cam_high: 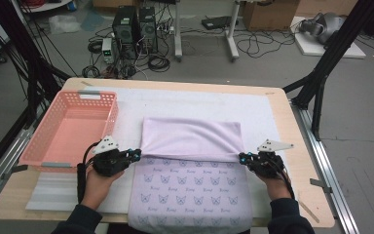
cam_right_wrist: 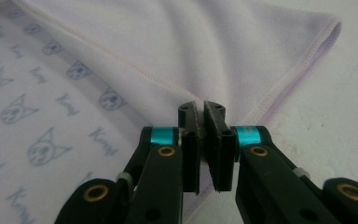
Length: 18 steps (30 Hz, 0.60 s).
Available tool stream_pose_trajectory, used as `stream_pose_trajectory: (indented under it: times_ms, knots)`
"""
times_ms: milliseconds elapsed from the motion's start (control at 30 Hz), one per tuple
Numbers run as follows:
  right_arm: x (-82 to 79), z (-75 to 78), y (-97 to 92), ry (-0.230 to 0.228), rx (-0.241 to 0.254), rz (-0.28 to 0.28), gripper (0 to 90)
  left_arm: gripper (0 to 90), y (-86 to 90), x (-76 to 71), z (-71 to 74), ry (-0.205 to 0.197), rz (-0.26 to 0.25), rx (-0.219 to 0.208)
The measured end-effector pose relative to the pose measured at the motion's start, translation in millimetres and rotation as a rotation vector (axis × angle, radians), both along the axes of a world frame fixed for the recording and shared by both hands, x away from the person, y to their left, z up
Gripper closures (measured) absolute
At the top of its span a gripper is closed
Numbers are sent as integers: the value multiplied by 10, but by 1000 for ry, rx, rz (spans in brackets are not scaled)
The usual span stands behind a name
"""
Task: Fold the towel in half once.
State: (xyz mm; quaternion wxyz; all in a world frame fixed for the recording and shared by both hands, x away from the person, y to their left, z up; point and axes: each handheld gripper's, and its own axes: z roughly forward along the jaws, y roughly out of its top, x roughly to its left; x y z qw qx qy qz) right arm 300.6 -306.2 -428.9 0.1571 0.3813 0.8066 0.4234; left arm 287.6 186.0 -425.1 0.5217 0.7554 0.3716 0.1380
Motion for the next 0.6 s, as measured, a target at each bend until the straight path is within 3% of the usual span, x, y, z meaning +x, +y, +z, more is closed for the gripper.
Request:
stream_pose_trajectory:
  times_ms: [233,600]
  knots:
    - [-315,76,-19,-13,7,40,849,865,76,-265,32,9,-31,-16]
    - [-720,102,-42,-27,16,99,849,865,142,-595,63,28,-95,18]
